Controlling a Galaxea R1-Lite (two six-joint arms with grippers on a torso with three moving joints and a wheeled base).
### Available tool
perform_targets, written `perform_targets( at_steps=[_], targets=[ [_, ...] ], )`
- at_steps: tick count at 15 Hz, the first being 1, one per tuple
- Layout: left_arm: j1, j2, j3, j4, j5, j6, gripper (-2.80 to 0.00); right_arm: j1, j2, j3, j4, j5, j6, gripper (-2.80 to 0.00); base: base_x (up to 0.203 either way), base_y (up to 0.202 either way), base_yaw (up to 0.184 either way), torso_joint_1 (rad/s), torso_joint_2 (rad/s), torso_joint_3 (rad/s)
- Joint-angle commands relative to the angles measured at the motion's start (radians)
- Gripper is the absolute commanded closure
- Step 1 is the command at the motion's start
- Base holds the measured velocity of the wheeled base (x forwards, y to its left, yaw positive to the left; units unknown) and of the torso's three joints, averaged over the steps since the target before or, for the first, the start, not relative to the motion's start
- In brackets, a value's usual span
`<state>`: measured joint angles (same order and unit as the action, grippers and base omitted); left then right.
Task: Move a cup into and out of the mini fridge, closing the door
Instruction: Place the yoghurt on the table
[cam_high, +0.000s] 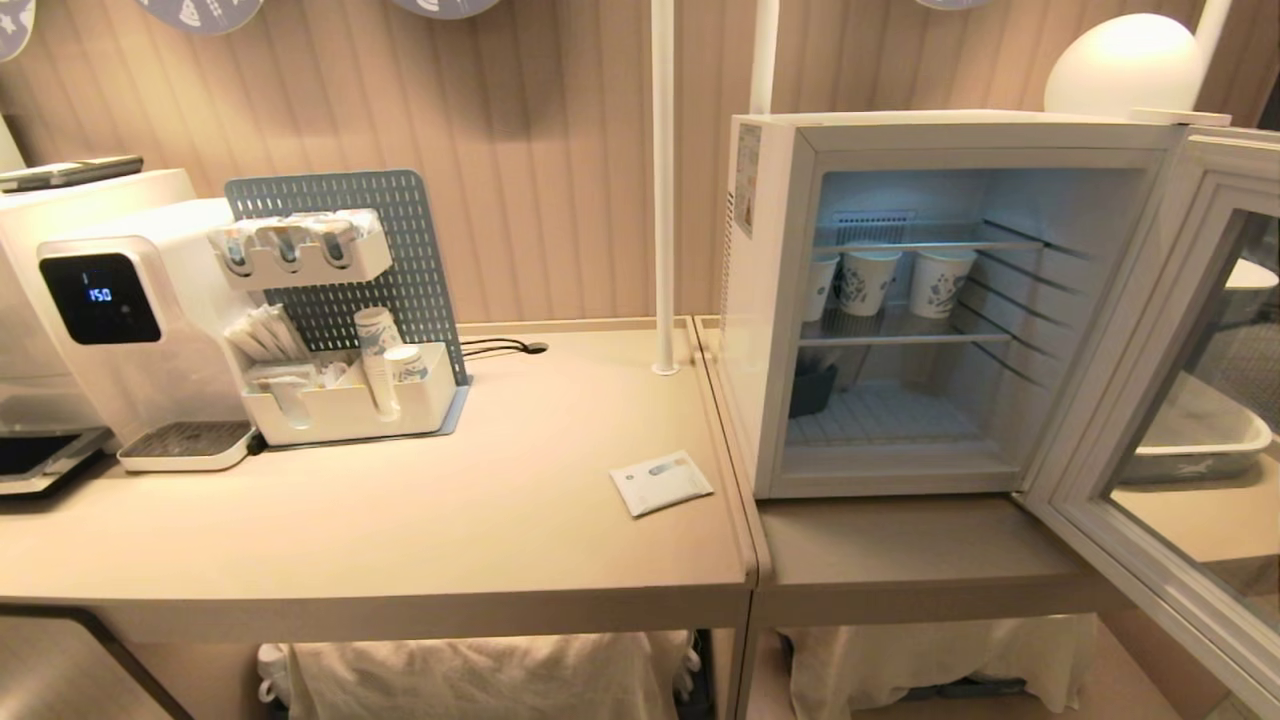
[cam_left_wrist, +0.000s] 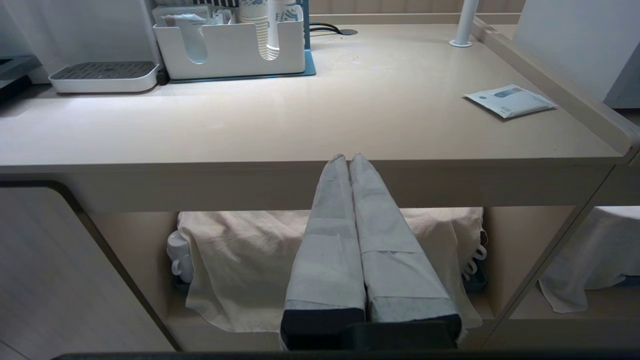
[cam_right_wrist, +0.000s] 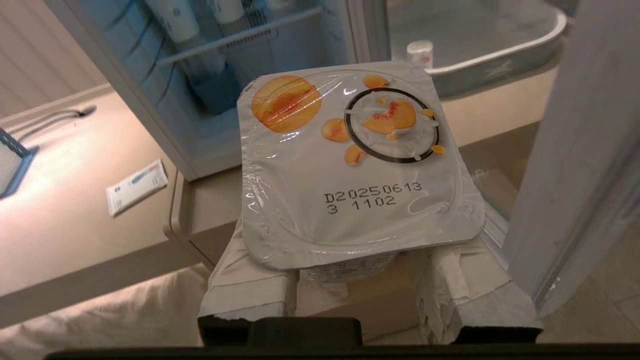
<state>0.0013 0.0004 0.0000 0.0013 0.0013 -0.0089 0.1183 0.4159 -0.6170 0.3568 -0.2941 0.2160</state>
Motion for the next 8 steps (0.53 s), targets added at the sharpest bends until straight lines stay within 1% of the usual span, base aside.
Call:
perform_targets(
  at_steps=[1,3,5,6,7,8],
  targets=[
    [0.000,0.000,0.002,0.000,0.000,0.000,0.00,-0.035,-0.113,0.012,0.011,0.009,0.000,0.00,0.000,0.000,0.000,0.000,0.00,0.000],
    [0.000,0.000,0.002,0.000,0.000,-0.002,0.00,-0.081,-0.215,0.055,0.009,0.024,-0.015,0.00,0.000,0.000,0.000,0.000,0.00,0.000],
    [0.000,0.000,0.002,0.000,0.000,0.000,0.00,-0.099,-0.373,0.116,-0.004,0.052,-0.058,0.00,0.000,0.000,0.000,0.000,0.00,0.000],
    [0.000,0.000,0.002,0.000,0.000,0.000,0.00,-0.103,-0.415,0.158,-0.034,0.041,-0.071,0.00,0.000,0.000,0.000,0.000,0.00,0.000],
    [0.000,0.000,0.002,0.000,0.000,0.000,0.00,-0.107,-0.426,0.242,-0.091,0.034,-0.086,0.00,0.000,0.000,0.000,0.000,0.00,0.000],
    [0.000,0.000,0.002,0.000,0.000,-0.002,0.00,-0.109,-0.423,0.344,-0.172,0.042,-0.123,0.00,0.000,0.000,0.000,0.000,0.00,0.000]
  ],
)
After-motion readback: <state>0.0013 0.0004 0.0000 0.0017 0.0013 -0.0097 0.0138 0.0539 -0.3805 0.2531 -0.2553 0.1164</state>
